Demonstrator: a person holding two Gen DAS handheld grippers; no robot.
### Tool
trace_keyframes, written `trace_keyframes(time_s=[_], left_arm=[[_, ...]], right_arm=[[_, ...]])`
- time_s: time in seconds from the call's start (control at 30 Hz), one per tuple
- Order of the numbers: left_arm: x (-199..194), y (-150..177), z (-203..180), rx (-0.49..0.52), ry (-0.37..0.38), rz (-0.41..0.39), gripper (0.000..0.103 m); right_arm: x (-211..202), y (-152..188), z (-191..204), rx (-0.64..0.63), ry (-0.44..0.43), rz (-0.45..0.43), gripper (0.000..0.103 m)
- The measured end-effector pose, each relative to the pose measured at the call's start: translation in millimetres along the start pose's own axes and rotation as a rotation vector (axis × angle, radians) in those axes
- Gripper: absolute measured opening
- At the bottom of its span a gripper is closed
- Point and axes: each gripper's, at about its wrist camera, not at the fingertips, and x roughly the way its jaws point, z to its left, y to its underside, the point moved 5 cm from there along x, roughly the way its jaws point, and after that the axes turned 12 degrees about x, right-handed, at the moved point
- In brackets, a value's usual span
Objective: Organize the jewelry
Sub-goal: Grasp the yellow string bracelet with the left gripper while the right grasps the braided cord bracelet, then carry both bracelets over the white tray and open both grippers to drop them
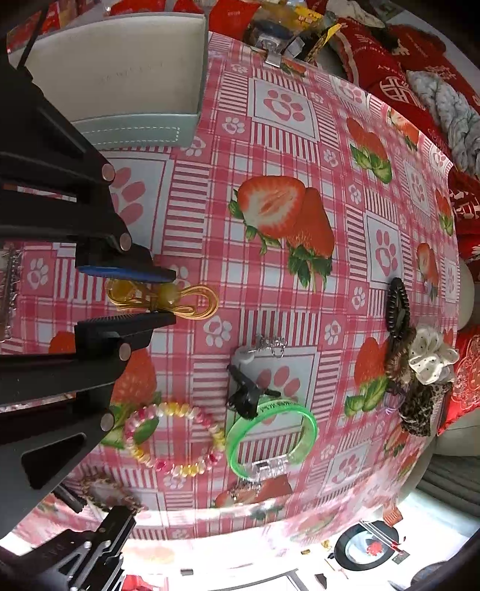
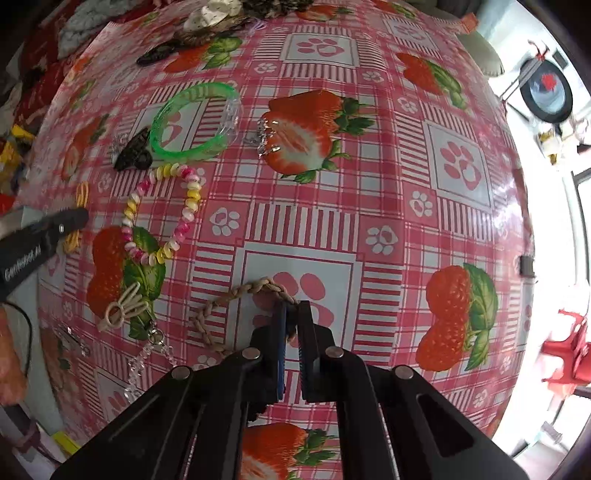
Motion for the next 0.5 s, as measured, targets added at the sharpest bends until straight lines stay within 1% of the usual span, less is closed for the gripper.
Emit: trace_keyframes(time_s=[0.03, 0.13, 0.17, 0.37, 0.5], left_arm=[[-2.8, -0.3, 0.0, -0.002, 0.005, -0.003, 0.022], [-15.0, 2.5, -3.5, -0.008, 0.021, -0.015, 0.022], [-19.8, 2.3, -4.2, -0.009, 0.025, -0.022, 0.022], [-46.5, 4.2, -7.5, -0.009, 0.039, -0.06, 0.022], [-62.2, 4.6, -5.5, -0.015, 0.047, -0.085, 0.022]], right_arm=[[-1.8, -1.2, -0.4, 0.02, -0.026, 0.0, 0.006], [-9.3, -3.8, -3.6, 0.048, -0.059, -0.006, 0.006], [-14.2, -5.9, -10.3, 0.05, -0.065, -0.008, 0.006], [-38.2, -12.4, -13.8, 0.065, -0.093, -0.04, 0.006], [-45.7, -15.3, -19.7, 0.072, -0.115, -0.059, 0.006]])
